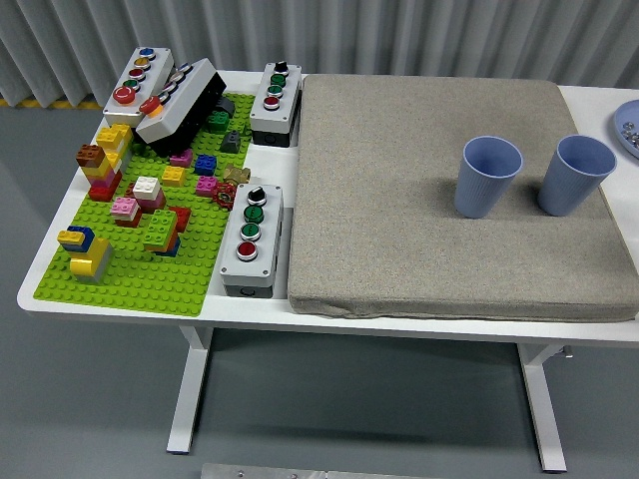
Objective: Pick cup pour cup place
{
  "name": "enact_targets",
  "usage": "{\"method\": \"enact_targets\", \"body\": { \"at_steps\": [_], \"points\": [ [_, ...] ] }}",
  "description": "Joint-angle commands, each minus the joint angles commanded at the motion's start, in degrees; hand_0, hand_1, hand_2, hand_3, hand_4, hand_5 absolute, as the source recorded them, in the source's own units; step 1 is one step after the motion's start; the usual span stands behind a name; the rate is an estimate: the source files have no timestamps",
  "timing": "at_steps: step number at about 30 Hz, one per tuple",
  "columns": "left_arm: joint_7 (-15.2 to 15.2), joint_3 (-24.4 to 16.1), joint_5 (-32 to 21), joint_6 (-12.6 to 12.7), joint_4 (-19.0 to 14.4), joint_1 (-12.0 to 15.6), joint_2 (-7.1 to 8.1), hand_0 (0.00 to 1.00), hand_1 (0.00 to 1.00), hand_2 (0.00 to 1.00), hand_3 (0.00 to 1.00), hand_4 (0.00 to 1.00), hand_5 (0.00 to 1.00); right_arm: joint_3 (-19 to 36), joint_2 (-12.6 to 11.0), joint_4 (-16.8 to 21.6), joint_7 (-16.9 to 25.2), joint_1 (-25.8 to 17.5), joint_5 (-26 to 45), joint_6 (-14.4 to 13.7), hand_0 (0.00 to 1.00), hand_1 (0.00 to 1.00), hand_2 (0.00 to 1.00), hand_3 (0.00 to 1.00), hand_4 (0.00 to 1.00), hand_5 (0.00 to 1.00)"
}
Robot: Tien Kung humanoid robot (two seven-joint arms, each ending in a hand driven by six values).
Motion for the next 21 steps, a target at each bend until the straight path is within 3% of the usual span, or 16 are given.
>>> {"method": "enact_targets", "body": {
  "at_steps": [10,21],
  "points": [
    [0.0,0.1,0.2,-0.1,-0.1,0.1,-0.04,0.862,0.848,0.92,0.803,0.64,0.886,-0.1,2.0,-0.7,-0.2,-3.4,-1.4,2.0,0.91,0.923,0.998,0.998,0.892,0.286],
    [0.3,-0.1,0.8,-0.1,-0.2,-0.2,-0.37,0.862,0.847,0.918,0.803,0.64,0.885,-2.9,6.2,-7.6,5.8,-3.8,-1.0,-2.4,0.91,0.918,0.998,0.998,0.888,0.275]
  ]
}}
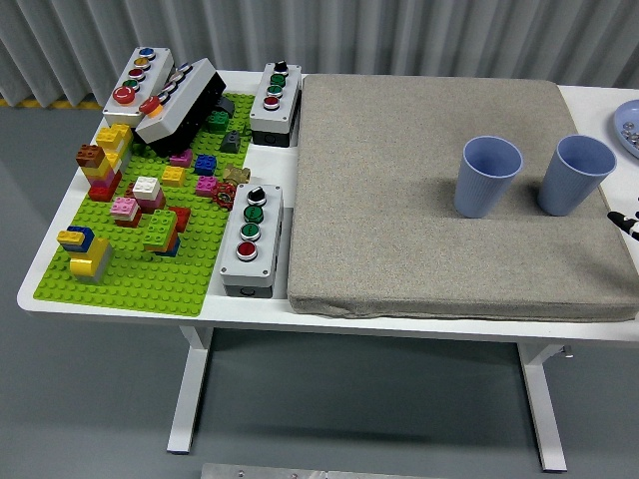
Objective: Pick cup pour cup place
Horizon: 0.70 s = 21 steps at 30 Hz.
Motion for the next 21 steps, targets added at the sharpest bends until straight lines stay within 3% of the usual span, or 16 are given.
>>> {"method": "enact_targets", "body": {
  "at_steps": [21],
  "points": [
    [0.2,-0.3,0.5,0.0,-0.1,-0.2,-0.18,0.862,0.843,0.915,0.8,0.637,0.888,-4.0,2.3,-5.6,3.2,4.4,-0.1,-2.7,0.901,0.91,0.998,0.991,0.878,0.268]
  ]
}}
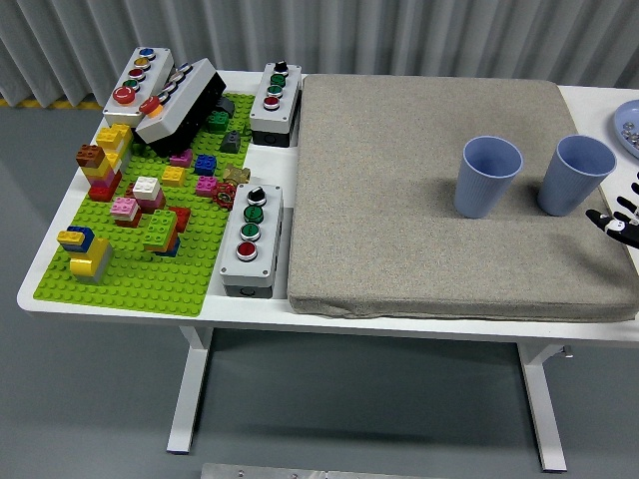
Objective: Pick cup pour cup place
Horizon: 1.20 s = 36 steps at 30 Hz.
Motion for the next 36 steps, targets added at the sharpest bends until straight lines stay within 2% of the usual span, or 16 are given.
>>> {"method": "enact_targets", "body": {
  "at_steps": [23,36],
  "points": [
    [0.1,0.1,0.0,0.0,-0.1,-0.5,-0.1,0.862,0.841,0.913,0.801,0.636,0.891,-2.2,0.7,-4.5,2.3,3.7,0.4,-0.6,0.9,0.91,0.998,0.974,0.859,0.255],
    [0.3,-0.2,0.7,0.0,-0.2,-0.5,0.02,0.862,0.841,0.912,0.8,0.634,0.89,-5.1,2.2,-7.0,3.4,6.1,0.3,-1.4,0.9,0.91,0.997,0.971,0.858,0.254]
  ]
}}
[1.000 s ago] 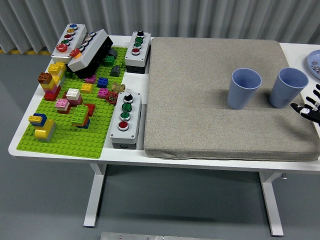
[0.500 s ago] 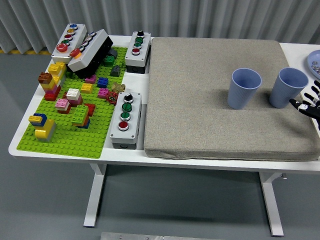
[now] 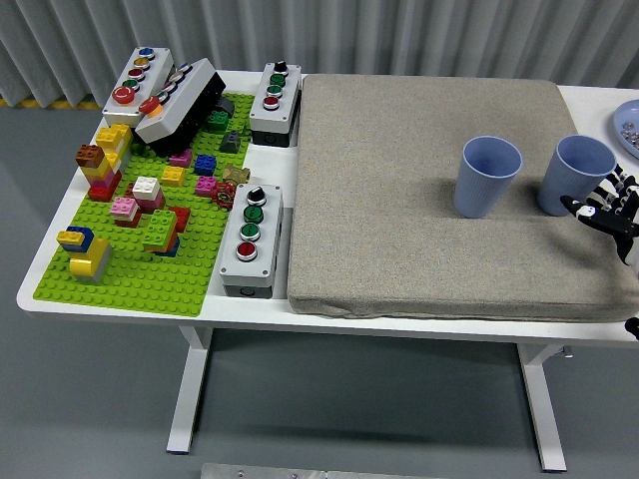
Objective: Pick cup pour cup place
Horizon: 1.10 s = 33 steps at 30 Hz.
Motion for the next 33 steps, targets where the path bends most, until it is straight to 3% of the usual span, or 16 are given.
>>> {"method": "enact_targets", "body": {
  "at_steps": [15,16,33],
  "points": [
    [-0.1,0.2,-0.1,0.0,-0.1,-0.1,0.04,0.862,0.84,0.912,0.801,0.634,0.89,-0.4,-0.2,-1.5,-0.4,1.3,0.2,1.0,0.902,0.911,0.996,0.972,0.856,0.255],
    [-0.1,0.2,-0.1,0.0,-0.1,-0.1,0.04,0.863,0.84,0.912,0.801,0.634,0.89,-0.5,-0.2,-1.6,-0.5,1.4,0.2,1.1,0.956,0.928,0.998,0.982,0.86,0.277],
    [-0.1,0.3,-0.1,-0.1,-0.1,-0.5,-0.05,0.862,0.84,0.912,0.801,0.634,0.89,-0.8,0.1,-3.0,-0.9,2.8,0.1,1.4,0.973,0.939,0.998,0.985,0.865,0.307]
  ]
}}
